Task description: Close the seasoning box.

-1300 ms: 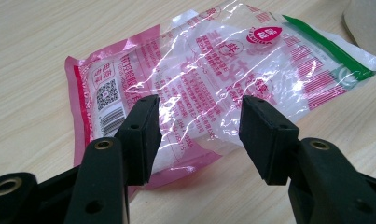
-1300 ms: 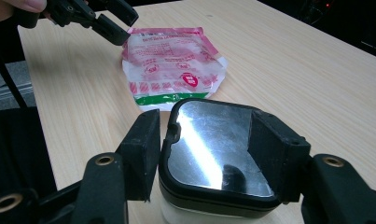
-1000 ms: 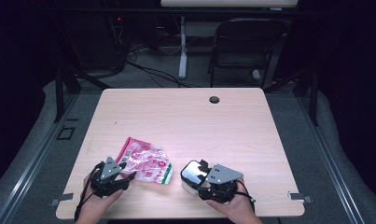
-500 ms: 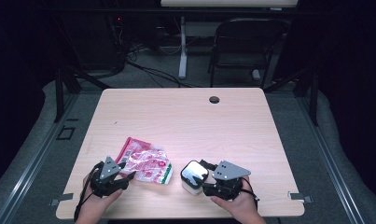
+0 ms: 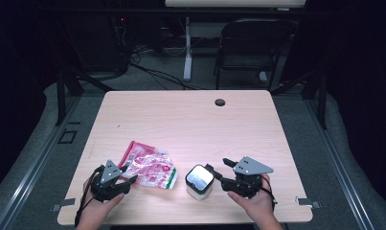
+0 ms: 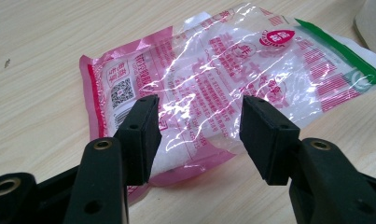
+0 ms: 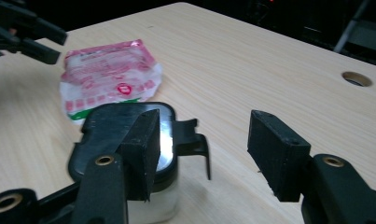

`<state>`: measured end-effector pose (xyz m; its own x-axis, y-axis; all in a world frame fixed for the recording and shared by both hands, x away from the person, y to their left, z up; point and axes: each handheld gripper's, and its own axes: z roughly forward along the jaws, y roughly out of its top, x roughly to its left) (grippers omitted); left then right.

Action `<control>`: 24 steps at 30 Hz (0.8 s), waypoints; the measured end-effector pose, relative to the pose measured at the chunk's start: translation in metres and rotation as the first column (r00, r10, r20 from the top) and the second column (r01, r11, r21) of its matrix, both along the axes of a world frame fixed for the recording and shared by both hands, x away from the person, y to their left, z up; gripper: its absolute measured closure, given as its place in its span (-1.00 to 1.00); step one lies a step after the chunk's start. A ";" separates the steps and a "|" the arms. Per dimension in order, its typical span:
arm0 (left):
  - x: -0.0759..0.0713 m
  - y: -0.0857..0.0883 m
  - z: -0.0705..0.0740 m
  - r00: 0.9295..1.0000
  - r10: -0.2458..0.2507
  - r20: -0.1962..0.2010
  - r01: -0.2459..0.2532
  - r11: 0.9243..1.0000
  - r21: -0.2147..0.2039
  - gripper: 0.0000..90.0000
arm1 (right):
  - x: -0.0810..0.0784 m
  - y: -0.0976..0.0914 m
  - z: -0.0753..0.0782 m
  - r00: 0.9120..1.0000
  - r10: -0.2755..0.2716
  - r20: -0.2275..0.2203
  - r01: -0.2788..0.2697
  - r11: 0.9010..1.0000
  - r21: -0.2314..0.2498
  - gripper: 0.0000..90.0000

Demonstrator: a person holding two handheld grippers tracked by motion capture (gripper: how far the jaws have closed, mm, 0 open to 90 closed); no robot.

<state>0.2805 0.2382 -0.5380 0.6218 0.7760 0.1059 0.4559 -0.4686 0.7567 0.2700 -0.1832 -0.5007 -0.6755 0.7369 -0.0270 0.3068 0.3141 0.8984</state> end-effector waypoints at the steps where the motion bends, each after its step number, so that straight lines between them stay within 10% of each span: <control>1: 0.000 0.000 0.000 1.000 0.003 0.001 -0.003 1.000 -0.004 0.06 | 0.001 -0.003 0.000 1.000 -0.010 -0.004 0.010 1.000 0.006 -0.02; 13: 0.003 0.009 0.000 0.999 0.036 -0.002 -0.036 0.999 -0.015 0.05 | 0.014 -0.040 -0.009 0.986 -0.160 -0.034 0.162 0.985 0.053 -0.02; 24: 0.008 0.019 -0.003 0.998 0.069 -0.009 -0.069 0.997 -0.033 0.05 | 0.029 -0.065 -0.040 0.946 -0.305 -0.109 0.309 0.951 0.025 -0.03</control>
<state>0.2881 0.2570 -0.5406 0.5673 0.8202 0.0741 0.4926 -0.4101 0.7676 0.2989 -0.2478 -0.5403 -0.4142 0.9079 0.0650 0.4733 0.1538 0.8674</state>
